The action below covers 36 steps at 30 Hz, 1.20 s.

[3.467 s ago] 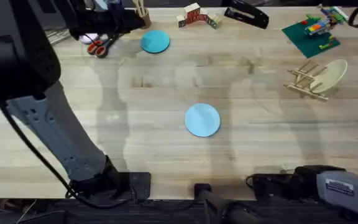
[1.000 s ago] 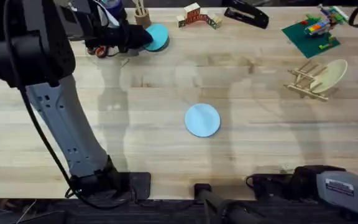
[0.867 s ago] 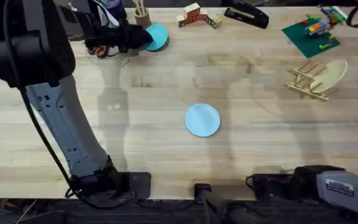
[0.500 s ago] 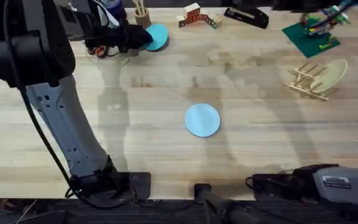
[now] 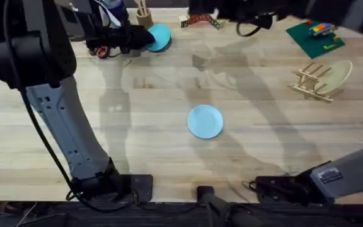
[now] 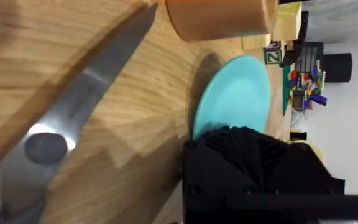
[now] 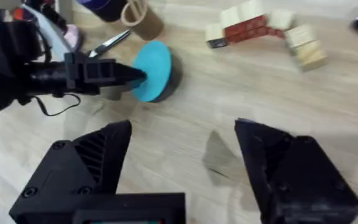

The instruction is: Pick up the plates from the table one by one and place each into a slot on the dish rack.

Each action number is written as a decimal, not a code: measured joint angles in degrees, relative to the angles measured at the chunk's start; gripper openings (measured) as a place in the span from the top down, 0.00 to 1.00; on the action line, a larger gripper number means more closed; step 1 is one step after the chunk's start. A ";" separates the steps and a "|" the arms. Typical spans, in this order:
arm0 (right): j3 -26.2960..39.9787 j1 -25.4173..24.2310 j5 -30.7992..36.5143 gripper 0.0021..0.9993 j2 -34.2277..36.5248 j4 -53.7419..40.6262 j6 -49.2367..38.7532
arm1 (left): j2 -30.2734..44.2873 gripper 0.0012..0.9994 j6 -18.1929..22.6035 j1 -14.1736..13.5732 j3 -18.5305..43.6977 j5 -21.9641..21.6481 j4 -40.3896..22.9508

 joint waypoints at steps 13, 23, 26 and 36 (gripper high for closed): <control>0.73 3.16 -1.27 0.00 9.78 11.65 10.41 | 0.00 0.96 0.00 0.00 0.00 0.00 -0.01; 12.72 5.92 -1.27 0.01 20.41 11.22 12.72 | 0.00 0.96 0.00 0.00 0.00 0.00 -0.02; 16.34 6.55 -1.27 0.01 22.83 11.24 13.48 | 0.00 0.96 0.00 0.00 0.02 0.00 -0.02; 22.23 6.71 -1.25 0.01 31.25 10.84 15.94 | 0.00 0.96 0.00 0.00 0.02 0.00 -0.03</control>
